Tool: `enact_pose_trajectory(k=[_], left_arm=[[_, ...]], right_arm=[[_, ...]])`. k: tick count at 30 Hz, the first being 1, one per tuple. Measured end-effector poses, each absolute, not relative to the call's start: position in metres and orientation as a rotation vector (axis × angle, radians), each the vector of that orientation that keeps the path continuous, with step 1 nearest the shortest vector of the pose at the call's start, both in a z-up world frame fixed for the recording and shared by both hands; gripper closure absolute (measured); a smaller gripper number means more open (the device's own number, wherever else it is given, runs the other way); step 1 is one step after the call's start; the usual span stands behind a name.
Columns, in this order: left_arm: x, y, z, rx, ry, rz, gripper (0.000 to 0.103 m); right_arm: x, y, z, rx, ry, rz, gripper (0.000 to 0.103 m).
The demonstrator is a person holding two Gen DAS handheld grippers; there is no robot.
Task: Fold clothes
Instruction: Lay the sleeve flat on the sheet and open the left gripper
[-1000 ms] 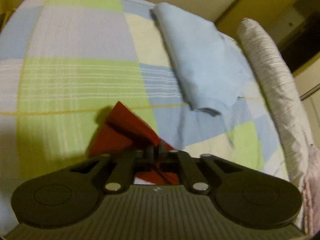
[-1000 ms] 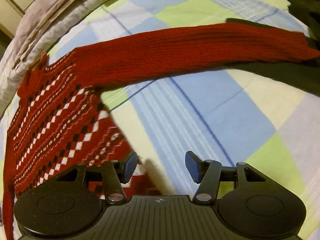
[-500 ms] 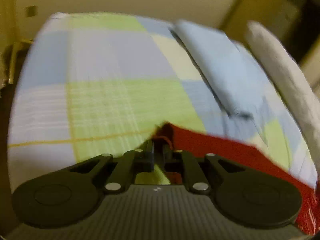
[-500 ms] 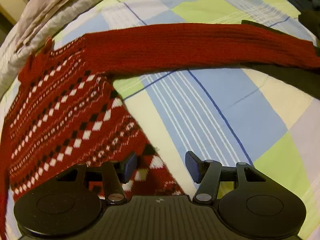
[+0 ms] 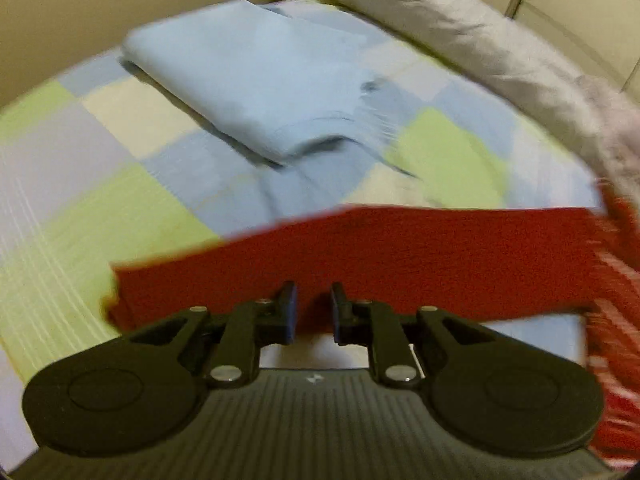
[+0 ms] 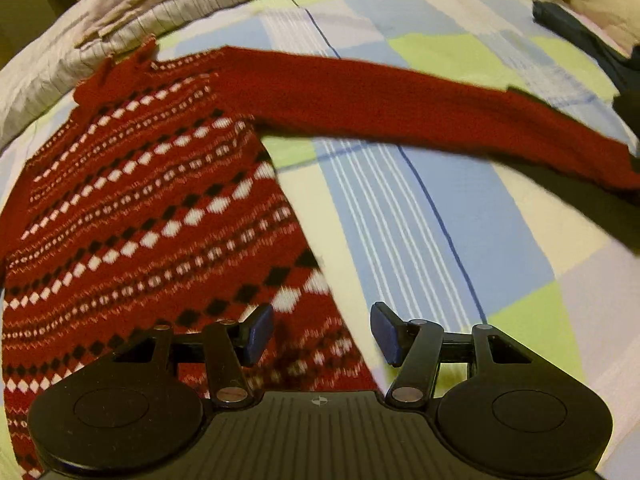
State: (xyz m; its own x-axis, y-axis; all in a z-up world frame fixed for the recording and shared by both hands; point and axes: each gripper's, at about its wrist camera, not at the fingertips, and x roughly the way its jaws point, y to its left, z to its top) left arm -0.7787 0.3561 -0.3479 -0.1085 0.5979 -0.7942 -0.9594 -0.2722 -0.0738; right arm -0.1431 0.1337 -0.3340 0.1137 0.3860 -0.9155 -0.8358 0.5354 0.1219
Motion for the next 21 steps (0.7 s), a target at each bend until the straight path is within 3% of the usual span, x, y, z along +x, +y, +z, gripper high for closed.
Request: enact_pose_trajectory(k=[3,5,9,14,21], left_arm=[[-0.817,0.365,-0.336,-0.823,0.477,1.969,0.09],[-0.841,0.364,-0.325,-0.81,0.401,2.142,0.083],[-0.838,0.351,-0.314,-0.854,0.395,2.069,0.083],[-0.731,0.317,-0.319,-0.858,0.558,1.621,0.083],[-0.532,0.261,-0.325,-0.702,0.606,1.053,0.083]], right_arm=[[-0.143,0.132,-0.333,-0.494,1.111,0.95,0.046],[-0.142,0.134,-0.33,-0.498,1.091,0.96,0.046],[-0.143,0.137,-0.326,-0.493,1.035,1.0,0.046],[-0.167,0.144,-0.322,-0.536,0.878,1.139,0.046],[-0.21,0.139,-0.329,-0.673,0.706,1.385,0.046]])
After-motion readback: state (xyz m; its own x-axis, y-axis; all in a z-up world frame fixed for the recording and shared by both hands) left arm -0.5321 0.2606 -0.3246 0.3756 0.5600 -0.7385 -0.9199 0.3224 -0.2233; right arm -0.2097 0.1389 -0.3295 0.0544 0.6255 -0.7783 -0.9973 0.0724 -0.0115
